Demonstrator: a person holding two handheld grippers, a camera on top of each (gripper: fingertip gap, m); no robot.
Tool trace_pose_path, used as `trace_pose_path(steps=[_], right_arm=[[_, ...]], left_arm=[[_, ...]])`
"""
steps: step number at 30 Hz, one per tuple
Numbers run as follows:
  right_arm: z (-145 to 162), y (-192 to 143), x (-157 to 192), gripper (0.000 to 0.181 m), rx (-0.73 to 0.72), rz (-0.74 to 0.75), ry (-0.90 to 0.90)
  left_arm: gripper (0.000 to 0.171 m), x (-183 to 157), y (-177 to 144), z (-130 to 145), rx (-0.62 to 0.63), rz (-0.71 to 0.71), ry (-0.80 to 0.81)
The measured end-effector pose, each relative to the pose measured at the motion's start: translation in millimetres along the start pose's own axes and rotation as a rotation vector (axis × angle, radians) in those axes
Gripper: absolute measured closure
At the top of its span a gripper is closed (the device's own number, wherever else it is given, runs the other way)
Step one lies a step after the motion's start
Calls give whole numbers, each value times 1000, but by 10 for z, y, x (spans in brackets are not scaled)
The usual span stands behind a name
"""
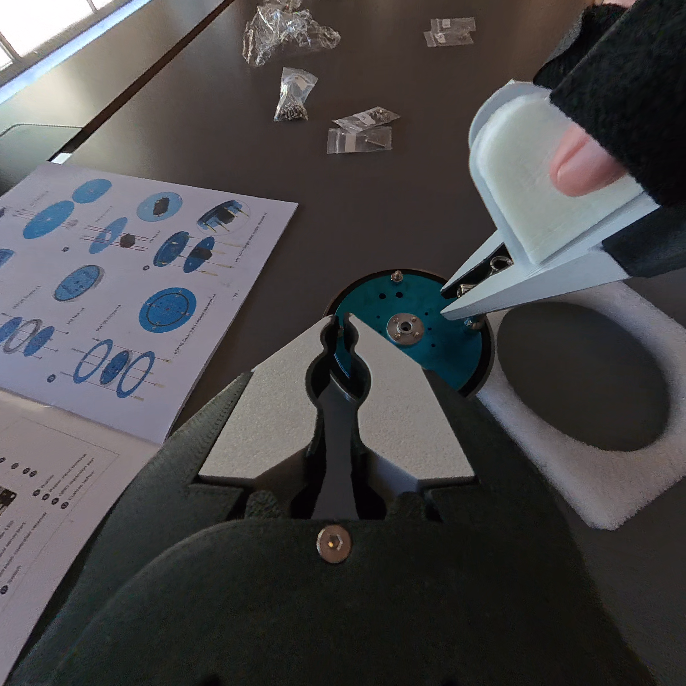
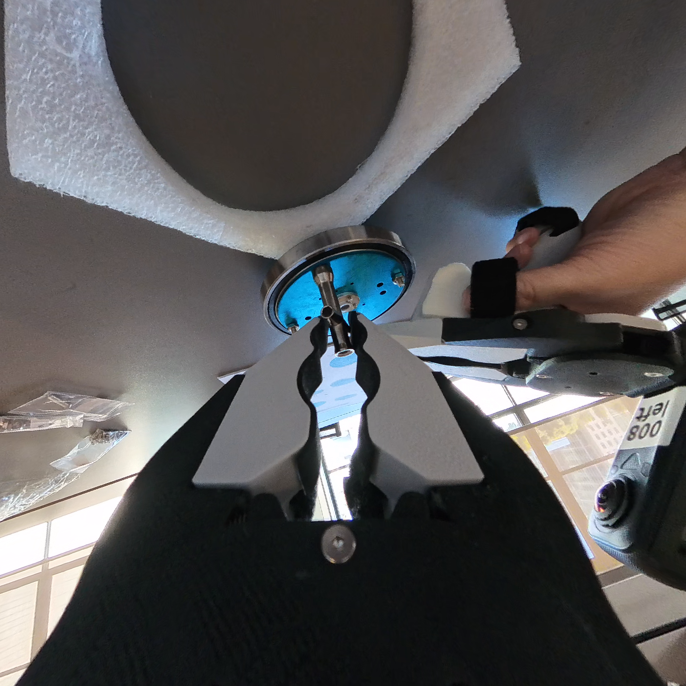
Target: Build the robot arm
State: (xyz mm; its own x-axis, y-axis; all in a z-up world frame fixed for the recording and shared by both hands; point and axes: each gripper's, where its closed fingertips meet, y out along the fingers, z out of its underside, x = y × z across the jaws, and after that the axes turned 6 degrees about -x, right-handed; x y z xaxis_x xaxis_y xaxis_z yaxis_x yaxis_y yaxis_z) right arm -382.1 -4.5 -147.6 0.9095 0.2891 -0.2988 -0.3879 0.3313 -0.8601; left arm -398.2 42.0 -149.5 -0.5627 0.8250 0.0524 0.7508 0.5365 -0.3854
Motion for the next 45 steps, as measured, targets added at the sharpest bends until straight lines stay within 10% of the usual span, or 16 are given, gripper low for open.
trace_pose_path(steps=[45], right_arm=[[19, 13, 75, 167, 34, -341, 500]], left_arm=[[171, 1, 30, 30, 15, -52, 81]])
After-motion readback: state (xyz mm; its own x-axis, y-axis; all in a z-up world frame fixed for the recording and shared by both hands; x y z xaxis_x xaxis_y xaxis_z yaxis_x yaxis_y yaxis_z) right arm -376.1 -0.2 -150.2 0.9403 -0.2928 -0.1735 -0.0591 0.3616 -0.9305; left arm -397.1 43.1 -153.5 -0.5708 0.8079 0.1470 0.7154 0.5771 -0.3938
